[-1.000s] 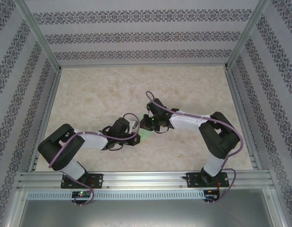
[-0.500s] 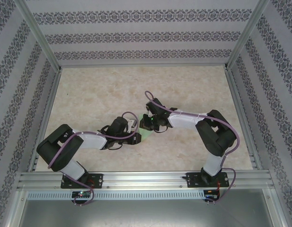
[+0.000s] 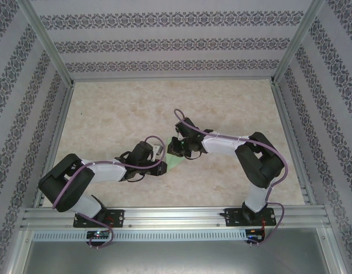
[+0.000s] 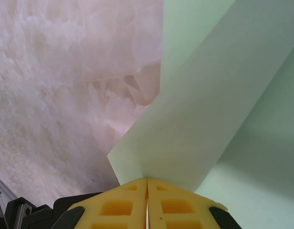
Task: Fold a paper plane with a square sheet of paper (pick it up from the middle)
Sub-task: Fourth fold the wing at the center of the table.
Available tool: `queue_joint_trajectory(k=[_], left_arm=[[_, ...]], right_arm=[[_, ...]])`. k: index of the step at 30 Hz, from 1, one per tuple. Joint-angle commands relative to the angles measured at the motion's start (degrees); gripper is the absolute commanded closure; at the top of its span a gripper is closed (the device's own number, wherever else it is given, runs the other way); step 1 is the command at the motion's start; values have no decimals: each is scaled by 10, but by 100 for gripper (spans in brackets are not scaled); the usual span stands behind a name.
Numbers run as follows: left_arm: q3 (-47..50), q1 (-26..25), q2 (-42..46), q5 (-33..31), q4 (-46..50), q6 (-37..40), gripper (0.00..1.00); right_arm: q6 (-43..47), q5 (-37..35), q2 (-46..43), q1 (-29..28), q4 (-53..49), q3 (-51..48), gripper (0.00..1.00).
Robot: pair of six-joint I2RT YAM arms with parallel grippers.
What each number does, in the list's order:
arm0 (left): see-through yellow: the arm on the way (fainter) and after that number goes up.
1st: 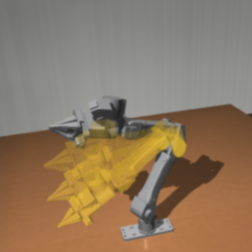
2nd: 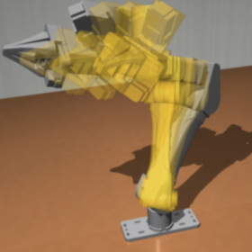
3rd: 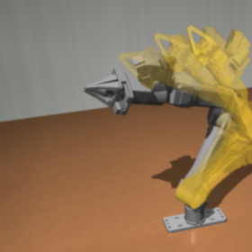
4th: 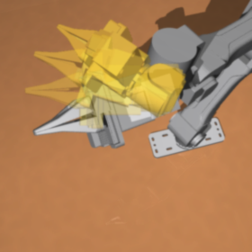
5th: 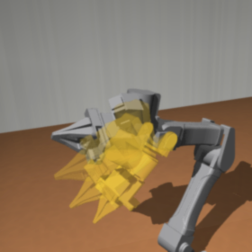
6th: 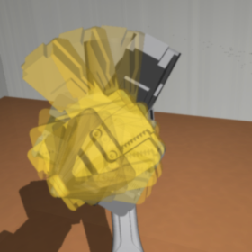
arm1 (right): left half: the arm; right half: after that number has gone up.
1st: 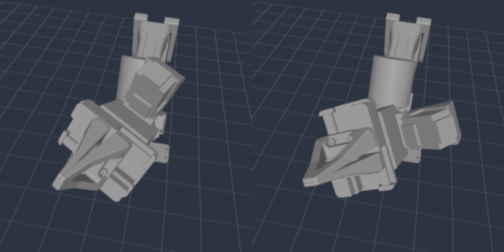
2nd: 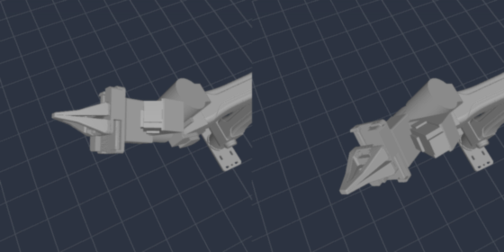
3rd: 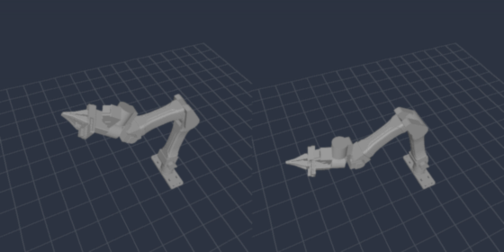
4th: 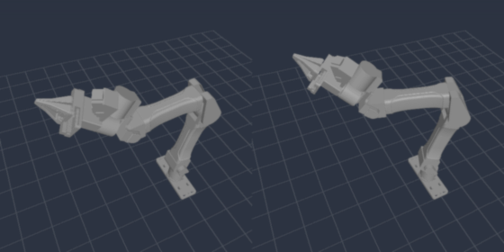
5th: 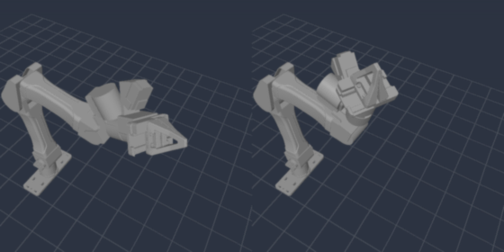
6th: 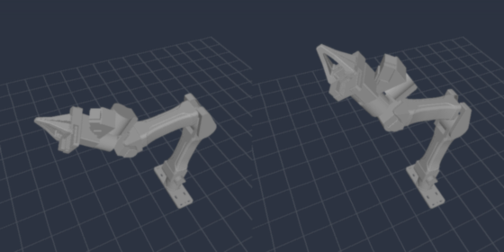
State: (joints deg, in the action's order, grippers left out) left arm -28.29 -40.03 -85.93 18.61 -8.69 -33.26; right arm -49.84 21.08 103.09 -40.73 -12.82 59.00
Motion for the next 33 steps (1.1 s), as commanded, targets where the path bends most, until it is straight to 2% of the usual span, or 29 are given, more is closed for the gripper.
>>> queue_joint_trajectory(k=[1,10,15,24,33], left_arm=[[4,6,15,1,-3,8,69],[-1,5,30,-16,18,17,73],[-9,5,30,-9,15,25,78],[-14,2,5,3,1,23,79],[-17,-1,-1,3,-4,21,88]], right_arm=[[-9,-7,7,3,4,15,91],[-6,-3,10,2,-1,23,91],[-6,-2,12,2,0,24,91],[-5,-3,10,0,-6,28,91],[-3,-4,8,-1,-10,28,91]])
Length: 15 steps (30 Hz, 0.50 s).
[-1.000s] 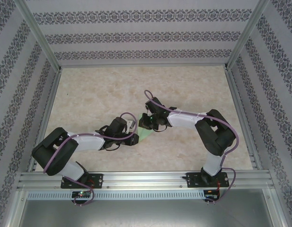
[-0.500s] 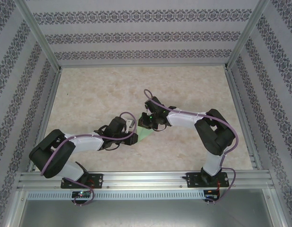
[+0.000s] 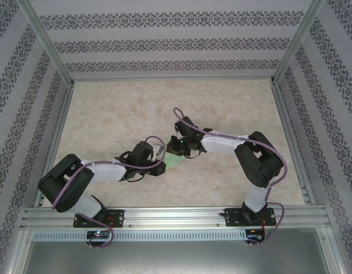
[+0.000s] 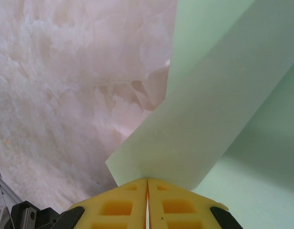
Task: Fold a paper plane with a square sheet of paper (pick it up from the middle)
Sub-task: Fourth fold the wing at the center of the table.
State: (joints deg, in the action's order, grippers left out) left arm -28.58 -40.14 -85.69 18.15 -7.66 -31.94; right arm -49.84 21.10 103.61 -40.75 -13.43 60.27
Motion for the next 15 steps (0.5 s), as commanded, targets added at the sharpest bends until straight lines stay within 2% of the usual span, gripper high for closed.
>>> queue_joint_trajectory(k=[1,8,15], left_arm=[[-13,1,-3,5,-14,7,88],[-8,0,15,-23,-8,12,77],[-8,0,12,-20,-19,17,76]], right_arm=[[-3,-4,3,-1,-4,15,91],[-3,-3,1,-3,-4,17,91],[-3,-3,-2,-3,-6,18,90]])
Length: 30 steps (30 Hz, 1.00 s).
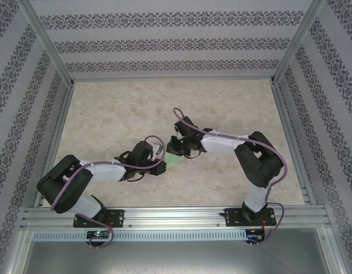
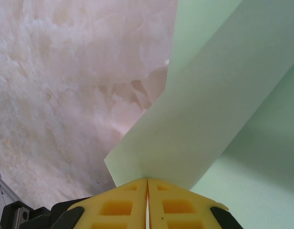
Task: Fold a paper plane with a square sheet of paper (pick it up from the middle)
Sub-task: Fourth fold the wing at the center of the table.
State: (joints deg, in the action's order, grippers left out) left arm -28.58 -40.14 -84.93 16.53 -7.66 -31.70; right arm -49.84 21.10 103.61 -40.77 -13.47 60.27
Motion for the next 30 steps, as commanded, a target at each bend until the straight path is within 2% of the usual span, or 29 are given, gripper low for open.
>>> queue_joint_trajectory(k=[1,16,25,30], left_arm=[[-11,-1,1,-7,-16,14,76],[-18,-2,-17,-14,-15,23,77],[-20,-1,-16,-34,0,28,87],[-25,-1,-19,-19,-6,29,97]], right_arm=[[-3,-3,-1,-3,-6,19,91],[-3,-4,-3,-5,-12,23,90],[-1,-4,-3,-5,-13,21,90],[1,-9,-2,-4,-18,23,90]])
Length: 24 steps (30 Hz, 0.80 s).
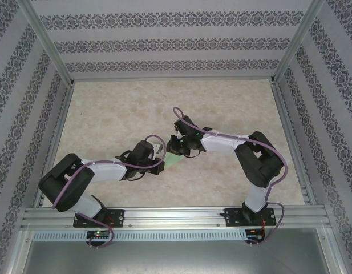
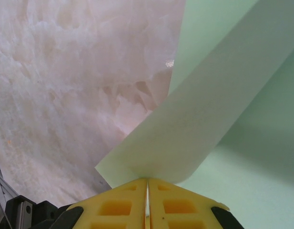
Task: Fold a paper plane with a square sheet of paper (pick it up from the middle)
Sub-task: Fourth fold the wing at the center of the table.
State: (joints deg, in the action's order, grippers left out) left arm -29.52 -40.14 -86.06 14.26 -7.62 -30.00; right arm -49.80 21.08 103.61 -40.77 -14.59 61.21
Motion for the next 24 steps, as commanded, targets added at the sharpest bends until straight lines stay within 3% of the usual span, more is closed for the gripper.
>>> queue_joint_trajectory(k=[1,8,24], left_arm=[[-18,-1,-10,13,-9,11,99],[-26,-1,-29,68,-37,-15,100],[-14,23,-89,120,-108,-62,100]], right_arm=[[1,-8,-1,-4,-8,14,90],[8,-13,-4,-5,-15,20,90],[4,-34,2,5,-5,8,91]])
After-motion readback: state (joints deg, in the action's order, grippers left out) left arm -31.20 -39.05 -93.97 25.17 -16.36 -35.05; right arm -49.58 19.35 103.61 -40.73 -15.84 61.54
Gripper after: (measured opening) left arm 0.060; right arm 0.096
